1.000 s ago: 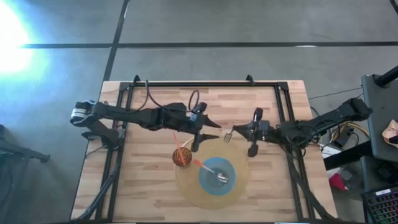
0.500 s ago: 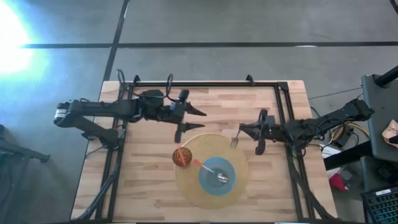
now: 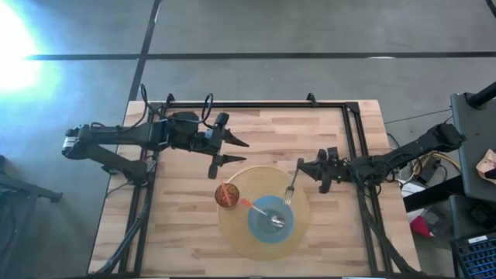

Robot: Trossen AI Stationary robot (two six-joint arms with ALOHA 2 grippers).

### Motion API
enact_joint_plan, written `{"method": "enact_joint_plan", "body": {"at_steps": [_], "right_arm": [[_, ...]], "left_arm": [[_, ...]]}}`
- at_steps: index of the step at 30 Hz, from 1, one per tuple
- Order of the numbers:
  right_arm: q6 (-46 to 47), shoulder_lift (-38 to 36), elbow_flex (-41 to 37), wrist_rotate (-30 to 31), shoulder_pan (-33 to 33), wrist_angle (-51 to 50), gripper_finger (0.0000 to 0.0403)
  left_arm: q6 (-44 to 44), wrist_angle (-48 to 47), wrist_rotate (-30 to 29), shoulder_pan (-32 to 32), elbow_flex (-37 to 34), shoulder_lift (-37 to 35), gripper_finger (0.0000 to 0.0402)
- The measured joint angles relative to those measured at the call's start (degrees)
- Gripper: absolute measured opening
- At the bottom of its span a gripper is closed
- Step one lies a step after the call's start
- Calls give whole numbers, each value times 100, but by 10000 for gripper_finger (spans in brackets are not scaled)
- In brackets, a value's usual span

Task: Pick & Place Utensil
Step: Put the silver fork to the right of the orange spoon in the blue bowl on the brown mat

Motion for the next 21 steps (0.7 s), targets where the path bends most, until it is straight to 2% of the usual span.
{"method": "enact_joint_plan", "body": {"at_steps": [4,9,12,21], "right_arm": [[535,386,-380,57,68,765,8],[666,1165,-454,252,278,1574,8],[624,1708,-255,294,420,1909,8],[601,3126,562,567,707,1934,8]], "left_arm": [[58,-10,0,-1,0,0,177],[58,-90,0,-22,-1,0,177],[58,-156,-1,-84,-6,0,177],[7,-17,0,-284,-504,-266,177]]}}
